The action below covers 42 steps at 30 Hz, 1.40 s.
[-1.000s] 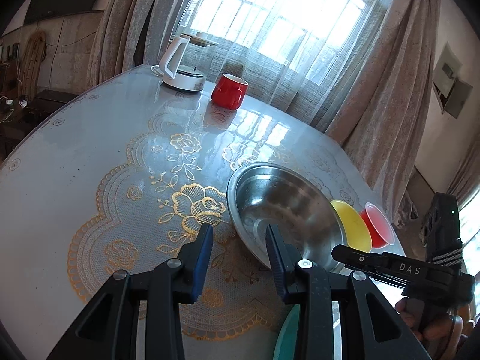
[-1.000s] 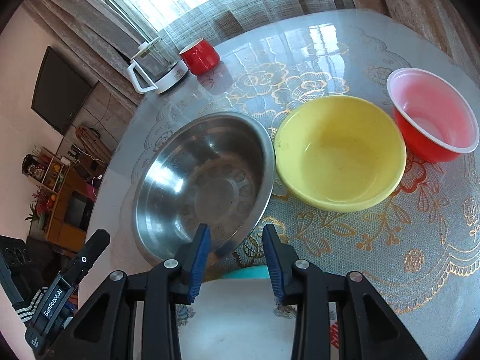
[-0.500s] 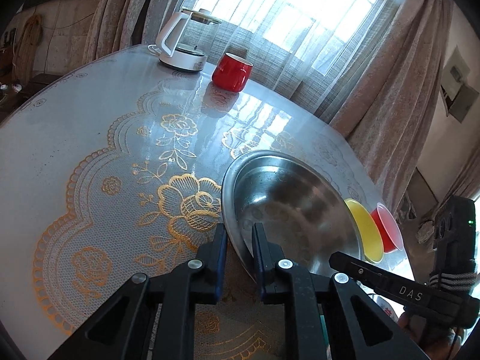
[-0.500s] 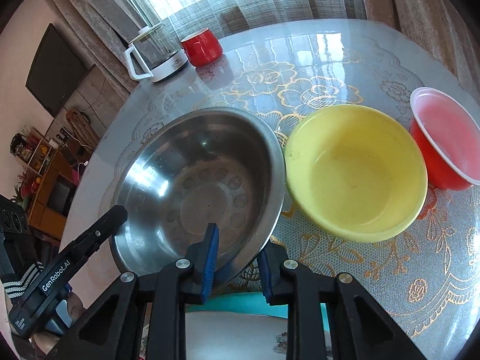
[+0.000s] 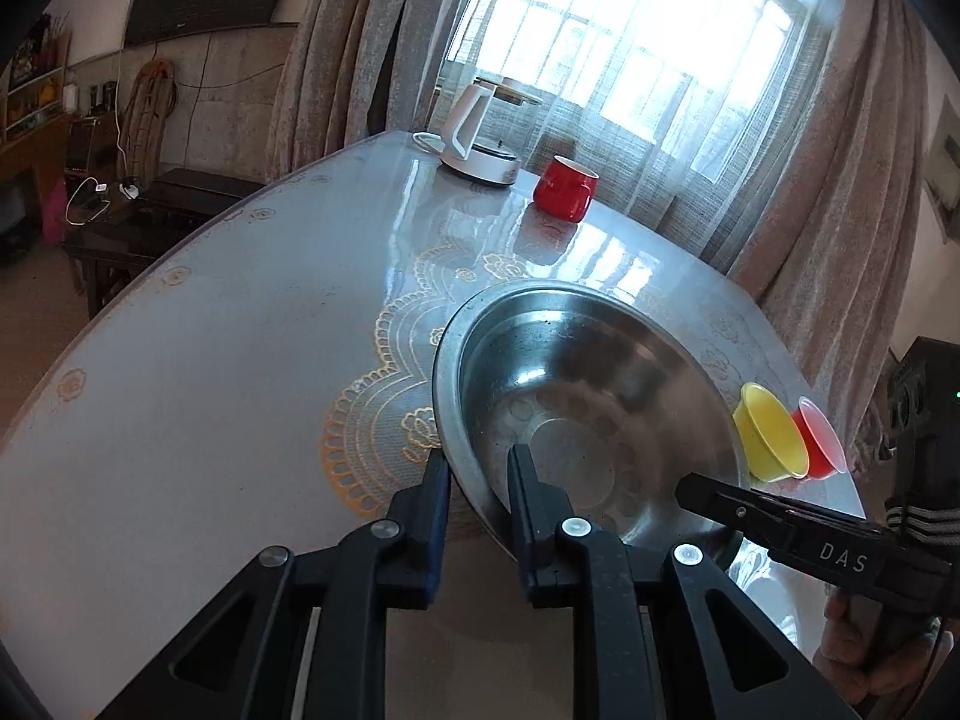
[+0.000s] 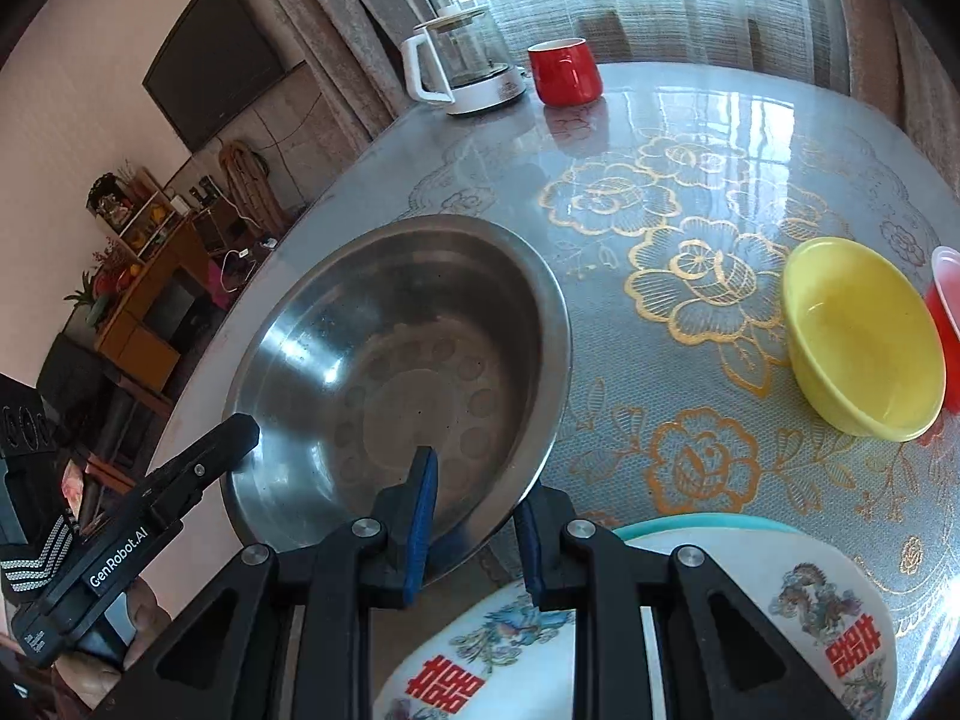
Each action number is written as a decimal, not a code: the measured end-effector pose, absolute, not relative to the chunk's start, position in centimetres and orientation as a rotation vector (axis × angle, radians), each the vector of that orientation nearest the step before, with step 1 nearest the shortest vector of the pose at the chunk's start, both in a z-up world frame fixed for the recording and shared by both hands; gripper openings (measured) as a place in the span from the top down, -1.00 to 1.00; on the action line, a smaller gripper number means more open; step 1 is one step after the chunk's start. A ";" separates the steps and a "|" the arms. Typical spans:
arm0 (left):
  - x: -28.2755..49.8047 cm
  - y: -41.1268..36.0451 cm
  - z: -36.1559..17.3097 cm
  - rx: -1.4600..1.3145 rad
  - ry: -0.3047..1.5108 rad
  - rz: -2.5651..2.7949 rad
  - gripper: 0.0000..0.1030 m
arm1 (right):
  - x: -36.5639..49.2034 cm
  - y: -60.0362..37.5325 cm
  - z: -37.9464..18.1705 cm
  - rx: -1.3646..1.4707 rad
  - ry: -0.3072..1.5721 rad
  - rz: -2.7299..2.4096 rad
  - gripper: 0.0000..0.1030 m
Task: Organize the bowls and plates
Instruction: 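Slide the steel bowl away from the plate stack and open the left tool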
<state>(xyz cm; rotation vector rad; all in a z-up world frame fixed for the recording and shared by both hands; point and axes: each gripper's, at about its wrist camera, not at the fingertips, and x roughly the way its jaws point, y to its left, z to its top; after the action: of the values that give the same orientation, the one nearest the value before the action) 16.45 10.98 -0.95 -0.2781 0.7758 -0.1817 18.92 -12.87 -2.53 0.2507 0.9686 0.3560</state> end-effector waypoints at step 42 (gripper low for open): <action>7.5 15.0 0.7 -0.272 0.677 -0.032 0.48 | 12.5 -11.2 -0.4 0.248 0.846 0.444 0.29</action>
<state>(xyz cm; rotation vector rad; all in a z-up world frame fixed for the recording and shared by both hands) 7.52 14.97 0.74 -0.2717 0.6769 -0.0322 12.49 -11.23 -0.43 0.2481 0.8463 0.4437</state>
